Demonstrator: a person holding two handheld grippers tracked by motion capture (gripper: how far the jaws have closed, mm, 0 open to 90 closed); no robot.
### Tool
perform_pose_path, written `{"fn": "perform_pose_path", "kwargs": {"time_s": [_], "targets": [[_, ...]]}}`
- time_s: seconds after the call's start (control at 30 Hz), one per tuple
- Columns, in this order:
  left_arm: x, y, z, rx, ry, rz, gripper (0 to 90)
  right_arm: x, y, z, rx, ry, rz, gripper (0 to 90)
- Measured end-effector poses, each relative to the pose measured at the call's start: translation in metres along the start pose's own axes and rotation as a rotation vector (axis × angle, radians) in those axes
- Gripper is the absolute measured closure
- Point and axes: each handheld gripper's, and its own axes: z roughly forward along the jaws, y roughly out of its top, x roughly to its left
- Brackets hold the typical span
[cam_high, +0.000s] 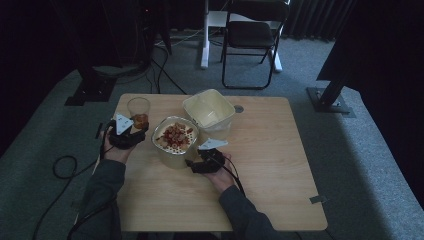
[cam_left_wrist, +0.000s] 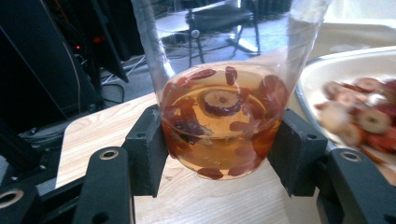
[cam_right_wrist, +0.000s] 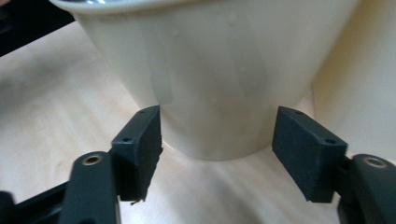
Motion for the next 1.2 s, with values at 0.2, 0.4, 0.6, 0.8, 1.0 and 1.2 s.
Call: {"fn": "perform_pose_path", "kwargs": {"time_s": [0.2, 0.4, 0.6, 0.8, 1.0, 1.2], "targets": [[0.002, -0.002, 0.003, 0.011, 0.033, 0.014, 42.8, -0.009, 0.008, 0.012, 0.015, -0.048, 0.034, 40.9], [-0.002, -0.003, 0.006, 0.02, 0.113, 0.085, 42.8, -0.022, -0.009, -0.009, 0.038, -0.064, 0.022, 39.7], [-0.007, -0.001, 0.008, 0.028, 0.148, 0.148, 42.8, -0.046, -0.034, -0.041, 0.067, -0.157, 0.009, 37.9], [-0.01, 0.001, 0.009, 0.042, 0.182, 0.222, 42.8, -0.067, -0.063, -0.077, 0.094, -0.265, 0.009, 36.7], [-0.011, 0.005, 0.01, 0.055, 0.219, 0.321, 42.8, -0.086, -0.084, -0.102, 0.097, -0.327, 0.063, 36.2], [-0.013, 0.009, 0.009, 0.087, 0.246, 0.453, 42.8, -0.095, -0.095, -0.115, 0.089, -0.357, 0.101, 36.2]]}}
